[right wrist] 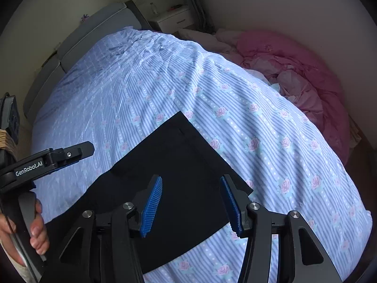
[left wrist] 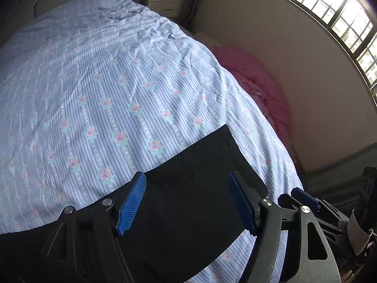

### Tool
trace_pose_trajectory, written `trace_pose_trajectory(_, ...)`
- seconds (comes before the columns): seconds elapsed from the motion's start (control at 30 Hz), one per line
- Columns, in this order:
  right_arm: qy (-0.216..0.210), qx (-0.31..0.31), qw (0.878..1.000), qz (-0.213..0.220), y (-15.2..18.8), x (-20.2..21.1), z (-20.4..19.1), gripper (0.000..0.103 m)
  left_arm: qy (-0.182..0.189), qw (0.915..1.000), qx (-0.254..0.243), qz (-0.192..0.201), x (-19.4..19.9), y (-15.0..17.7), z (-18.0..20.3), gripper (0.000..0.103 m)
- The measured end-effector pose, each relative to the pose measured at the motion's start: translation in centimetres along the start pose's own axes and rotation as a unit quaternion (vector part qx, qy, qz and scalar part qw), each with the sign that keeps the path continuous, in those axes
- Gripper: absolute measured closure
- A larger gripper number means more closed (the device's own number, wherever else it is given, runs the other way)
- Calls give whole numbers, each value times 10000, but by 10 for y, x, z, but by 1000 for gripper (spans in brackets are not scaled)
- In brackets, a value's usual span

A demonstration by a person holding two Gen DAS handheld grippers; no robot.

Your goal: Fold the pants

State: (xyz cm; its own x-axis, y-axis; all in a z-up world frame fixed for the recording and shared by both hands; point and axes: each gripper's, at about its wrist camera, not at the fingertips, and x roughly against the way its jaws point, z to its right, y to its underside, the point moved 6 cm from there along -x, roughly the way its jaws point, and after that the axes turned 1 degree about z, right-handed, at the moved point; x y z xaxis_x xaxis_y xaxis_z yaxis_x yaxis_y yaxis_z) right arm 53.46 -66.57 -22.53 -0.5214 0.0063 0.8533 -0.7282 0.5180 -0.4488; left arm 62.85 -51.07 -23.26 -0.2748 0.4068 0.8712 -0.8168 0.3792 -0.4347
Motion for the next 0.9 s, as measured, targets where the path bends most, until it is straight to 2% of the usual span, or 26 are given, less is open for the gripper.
trace_pose_trajectory(0.1, -27, 323, 9994, 98, 9, 24, -18, 49, -225, 9992, -150, 297, 51, 25, -7, 32)
trace_pose_trajectory(0.17, -88, 537, 9984, 154, 17, 44, -33, 41, -374, 9982, -177, 427, 84, 45, -14, 31)
trace_pose_trajectory(0.27, -218, 825, 9961, 225, 37, 77, -61, 37, -537, 9968, 70, 591, 137, 81, -37, 28)
trace_pose_trajectory(0.43, -560, 1212, 9907, 246, 92, 132, -120, 36, -884, 9909, 507, 876, 226, 156, -94, 20)
trace_pose_trajectory(0.57, -818, 1362, 9868, 327, 144, 171, -166, 36, -1052, 9860, 792, 1022, 285, 211, -139, 20)
trace_pose_trajectory(0.73, -1118, 1541, 9810, 385, 201, 208, -215, 36, -1198, 9772, 1287, 1192, 342, 281, -188, 20)
trace_pose_trajectory(0.9, -1421, 1900, 9707, 391, 249, 237, -260, 36, -1411, 9609, 2060, 1201, 379, 355, -233, 20)
